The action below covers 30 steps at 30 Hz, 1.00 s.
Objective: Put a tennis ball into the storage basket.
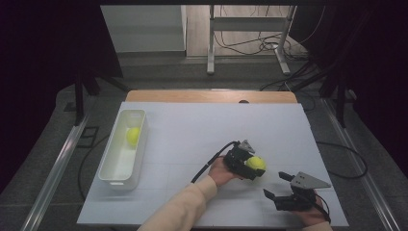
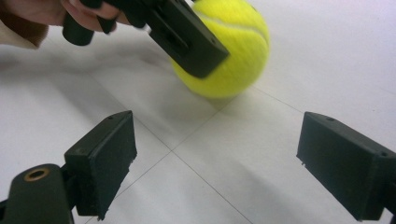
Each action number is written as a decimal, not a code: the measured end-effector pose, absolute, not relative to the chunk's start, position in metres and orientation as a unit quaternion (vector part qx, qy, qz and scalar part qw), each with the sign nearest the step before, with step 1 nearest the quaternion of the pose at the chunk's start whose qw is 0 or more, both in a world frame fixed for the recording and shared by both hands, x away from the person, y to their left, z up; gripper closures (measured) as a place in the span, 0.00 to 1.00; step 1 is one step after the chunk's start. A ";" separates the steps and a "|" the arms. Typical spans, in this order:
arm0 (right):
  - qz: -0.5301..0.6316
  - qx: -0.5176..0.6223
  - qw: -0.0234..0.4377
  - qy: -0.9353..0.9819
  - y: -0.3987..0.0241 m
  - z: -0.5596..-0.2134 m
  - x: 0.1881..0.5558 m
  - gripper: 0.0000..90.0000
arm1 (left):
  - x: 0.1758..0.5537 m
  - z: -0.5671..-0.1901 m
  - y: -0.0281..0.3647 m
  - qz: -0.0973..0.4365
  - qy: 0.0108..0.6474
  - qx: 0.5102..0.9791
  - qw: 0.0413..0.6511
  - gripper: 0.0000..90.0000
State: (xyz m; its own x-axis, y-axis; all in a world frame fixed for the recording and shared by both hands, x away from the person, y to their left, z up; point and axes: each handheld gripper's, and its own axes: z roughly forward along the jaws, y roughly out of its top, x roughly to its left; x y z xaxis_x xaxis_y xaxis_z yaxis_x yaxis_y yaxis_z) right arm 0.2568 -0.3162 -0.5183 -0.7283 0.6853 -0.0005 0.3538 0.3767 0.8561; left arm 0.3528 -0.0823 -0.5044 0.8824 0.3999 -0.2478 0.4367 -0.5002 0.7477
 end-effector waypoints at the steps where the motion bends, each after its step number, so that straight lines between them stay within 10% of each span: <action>1: 0.456 0.321 0.182 0.810 -0.316 -0.518 0.257 0.14 | 0.352 -0.504 -0.080 -0.019 0.242 0.865 0.439 0.30; 30: 0.457 0.321 0.183 0.809 -0.313 -0.518 0.259 0.14 | 0.327 -0.482 -0.022 0.020 0.278 0.843 0.461 0.30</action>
State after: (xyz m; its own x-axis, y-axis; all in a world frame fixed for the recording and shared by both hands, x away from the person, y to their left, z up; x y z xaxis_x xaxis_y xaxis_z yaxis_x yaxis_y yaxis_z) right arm 0.2587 -0.3134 -0.5176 -0.7272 0.6864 -0.0036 0.3518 0.3771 0.8568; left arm 0.3268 -0.0217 -0.4820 0.8452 0.4859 -0.2227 0.4494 -0.4205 0.7881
